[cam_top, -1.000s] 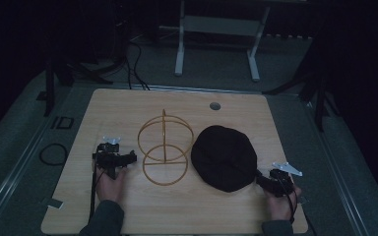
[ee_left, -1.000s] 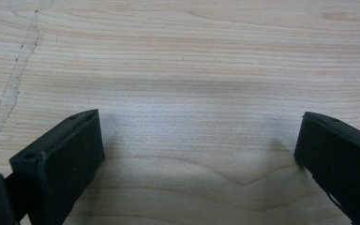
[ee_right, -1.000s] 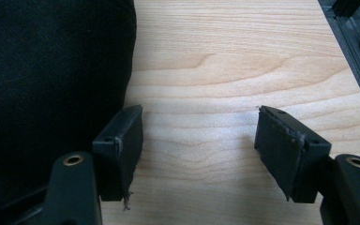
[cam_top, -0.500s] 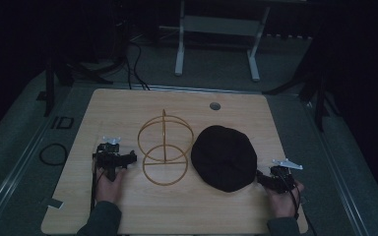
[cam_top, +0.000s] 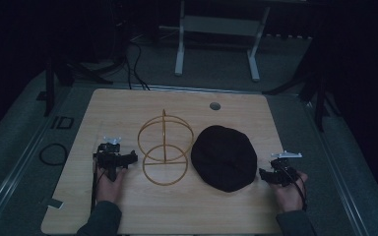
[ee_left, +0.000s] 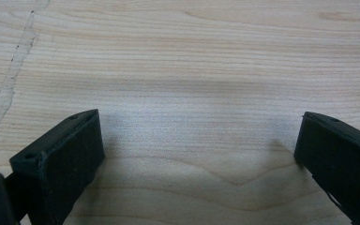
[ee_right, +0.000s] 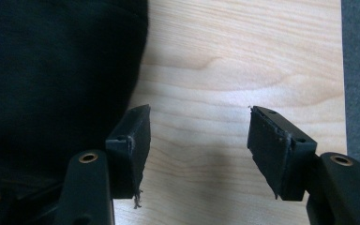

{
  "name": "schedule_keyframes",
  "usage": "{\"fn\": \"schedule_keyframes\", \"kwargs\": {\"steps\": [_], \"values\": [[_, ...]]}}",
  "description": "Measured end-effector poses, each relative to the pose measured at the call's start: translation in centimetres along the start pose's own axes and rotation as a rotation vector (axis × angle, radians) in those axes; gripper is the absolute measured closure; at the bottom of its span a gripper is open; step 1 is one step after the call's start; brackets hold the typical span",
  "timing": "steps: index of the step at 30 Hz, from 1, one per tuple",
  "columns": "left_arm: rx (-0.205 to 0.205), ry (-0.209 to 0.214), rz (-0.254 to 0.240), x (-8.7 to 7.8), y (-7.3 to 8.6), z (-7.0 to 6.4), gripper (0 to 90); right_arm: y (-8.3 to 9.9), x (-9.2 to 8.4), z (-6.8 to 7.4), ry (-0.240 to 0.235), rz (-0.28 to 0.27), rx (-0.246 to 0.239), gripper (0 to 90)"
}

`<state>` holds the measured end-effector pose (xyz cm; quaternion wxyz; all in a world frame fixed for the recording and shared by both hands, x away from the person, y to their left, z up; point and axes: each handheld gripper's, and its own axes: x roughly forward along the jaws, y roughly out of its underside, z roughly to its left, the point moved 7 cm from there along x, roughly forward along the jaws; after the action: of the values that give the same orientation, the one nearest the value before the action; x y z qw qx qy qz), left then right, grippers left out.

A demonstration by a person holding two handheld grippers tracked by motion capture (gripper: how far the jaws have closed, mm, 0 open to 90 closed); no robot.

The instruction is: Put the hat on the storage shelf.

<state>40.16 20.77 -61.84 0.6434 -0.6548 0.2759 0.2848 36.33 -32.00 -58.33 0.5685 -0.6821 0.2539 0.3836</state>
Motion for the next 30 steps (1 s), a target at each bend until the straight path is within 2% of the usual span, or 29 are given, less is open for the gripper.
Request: {"fn": "schedule_keyframes", "kwargs": {"steps": [10, 20, 23, 30], "values": [[0.003, -0.001, -0.003, 0.0, 0.0, 0.0, 1.2, -2.4, -1.9, 0.5, 0.014, -0.029, -0.094, 38.5], [0.004, 0.0, -0.001, 0.0, 0.0, -0.1, 1.2, -4.7, -2.5, 1.4, 0.019, -0.025, -0.188, 36.2], [0.004, 0.001, -0.001, 0.0, 0.0, -0.1, 1.2, -5.5, -2.7, 1.7, 0.01, -0.032, -0.208, 36.1], [0.005, 0.001, -0.001, 0.0, 0.0, -0.1, 1.2, -7.8, -3.5, 2.6, -0.044, -0.053, -0.233, 36.1]]}}
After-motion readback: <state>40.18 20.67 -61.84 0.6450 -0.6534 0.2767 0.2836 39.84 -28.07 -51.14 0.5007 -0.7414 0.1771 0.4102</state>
